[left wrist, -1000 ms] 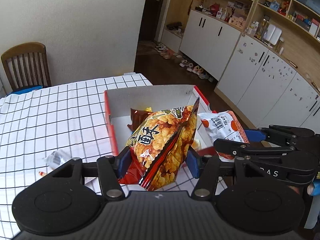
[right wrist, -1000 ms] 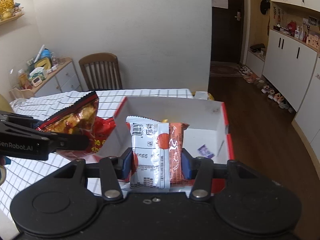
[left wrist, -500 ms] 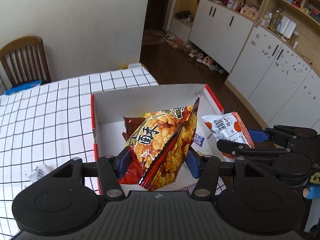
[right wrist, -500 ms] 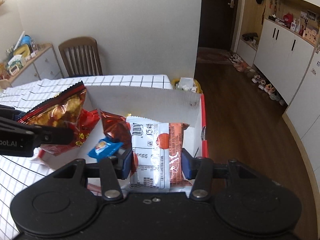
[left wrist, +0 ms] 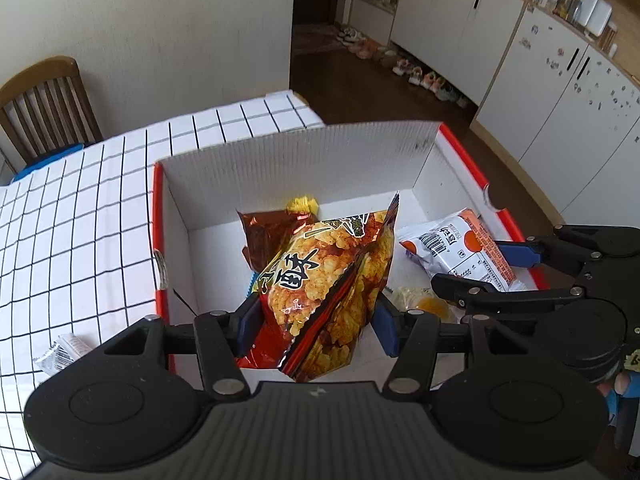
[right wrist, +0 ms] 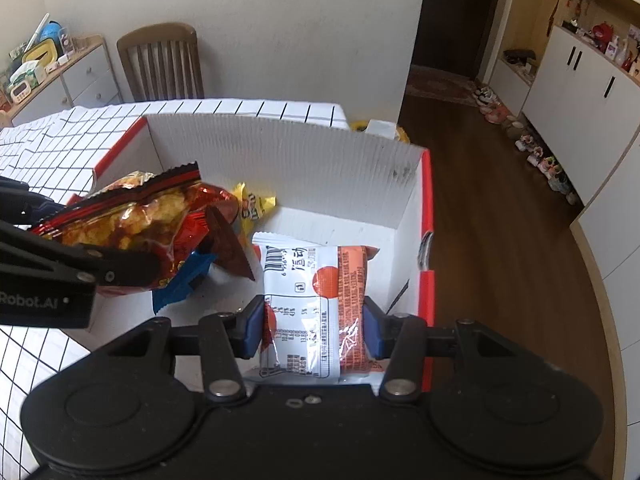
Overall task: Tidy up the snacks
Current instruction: 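Carry the pastry packet and orange chip bag into the red box, then open both tools to drop the packets and lift out of the box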
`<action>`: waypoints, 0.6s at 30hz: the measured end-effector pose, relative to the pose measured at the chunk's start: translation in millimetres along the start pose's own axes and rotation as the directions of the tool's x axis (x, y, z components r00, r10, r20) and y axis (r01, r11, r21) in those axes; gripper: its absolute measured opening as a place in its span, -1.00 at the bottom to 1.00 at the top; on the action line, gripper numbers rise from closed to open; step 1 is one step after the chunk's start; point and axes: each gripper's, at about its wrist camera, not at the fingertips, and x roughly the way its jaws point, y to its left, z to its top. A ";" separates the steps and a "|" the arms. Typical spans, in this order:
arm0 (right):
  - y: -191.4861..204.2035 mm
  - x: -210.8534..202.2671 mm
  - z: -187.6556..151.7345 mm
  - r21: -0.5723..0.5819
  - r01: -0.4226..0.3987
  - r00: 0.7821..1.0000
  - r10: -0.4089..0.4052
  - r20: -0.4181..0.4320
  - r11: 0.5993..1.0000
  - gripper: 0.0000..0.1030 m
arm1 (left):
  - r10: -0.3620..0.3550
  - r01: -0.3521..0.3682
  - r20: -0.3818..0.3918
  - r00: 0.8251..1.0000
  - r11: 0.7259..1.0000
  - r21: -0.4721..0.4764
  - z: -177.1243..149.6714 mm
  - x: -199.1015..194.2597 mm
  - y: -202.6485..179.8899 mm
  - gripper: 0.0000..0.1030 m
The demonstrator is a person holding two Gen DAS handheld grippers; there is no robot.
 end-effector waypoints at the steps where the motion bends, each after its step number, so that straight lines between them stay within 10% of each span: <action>1: 0.1 1.5 -0.6 -0.002 -0.003 1.000 0.003 -0.004 1.000 -0.09 | 0.002 -0.002 -0.006 1.000 1.000 0.001 0.5 2.2 -0.6 0.10; 18: 2.7 3.9 -4.6 -0.008 -0.012 1.000 0.012 -0.008 1.000 0.06 | 0.004 -0.003 -0.070 0.998 1.000 0.008 -7.9 21.2 -4.0 0.10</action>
